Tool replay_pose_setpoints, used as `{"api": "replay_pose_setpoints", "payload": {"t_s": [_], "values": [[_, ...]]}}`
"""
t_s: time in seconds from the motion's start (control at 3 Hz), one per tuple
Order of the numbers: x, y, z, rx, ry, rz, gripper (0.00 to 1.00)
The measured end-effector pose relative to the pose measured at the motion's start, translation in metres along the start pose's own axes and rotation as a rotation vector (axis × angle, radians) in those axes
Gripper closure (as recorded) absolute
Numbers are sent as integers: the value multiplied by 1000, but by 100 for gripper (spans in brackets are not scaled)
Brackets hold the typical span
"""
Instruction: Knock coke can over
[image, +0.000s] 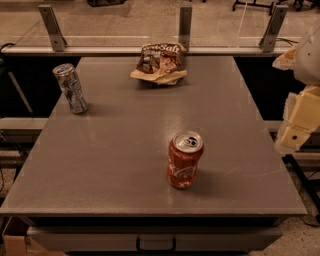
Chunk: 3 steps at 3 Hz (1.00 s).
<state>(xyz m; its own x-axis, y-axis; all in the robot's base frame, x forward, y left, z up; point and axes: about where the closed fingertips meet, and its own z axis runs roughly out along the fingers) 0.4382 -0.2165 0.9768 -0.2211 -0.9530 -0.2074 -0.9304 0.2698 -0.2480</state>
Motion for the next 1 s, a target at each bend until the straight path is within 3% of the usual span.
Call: {"api": "replay_pose_setpoints", "payload": {"t_s": [0.67, 1.0], "values": [[1, -1, 6, -13, -27, 5, 0], [-4, 14, 32, -73, -122, 1, 0]]}}
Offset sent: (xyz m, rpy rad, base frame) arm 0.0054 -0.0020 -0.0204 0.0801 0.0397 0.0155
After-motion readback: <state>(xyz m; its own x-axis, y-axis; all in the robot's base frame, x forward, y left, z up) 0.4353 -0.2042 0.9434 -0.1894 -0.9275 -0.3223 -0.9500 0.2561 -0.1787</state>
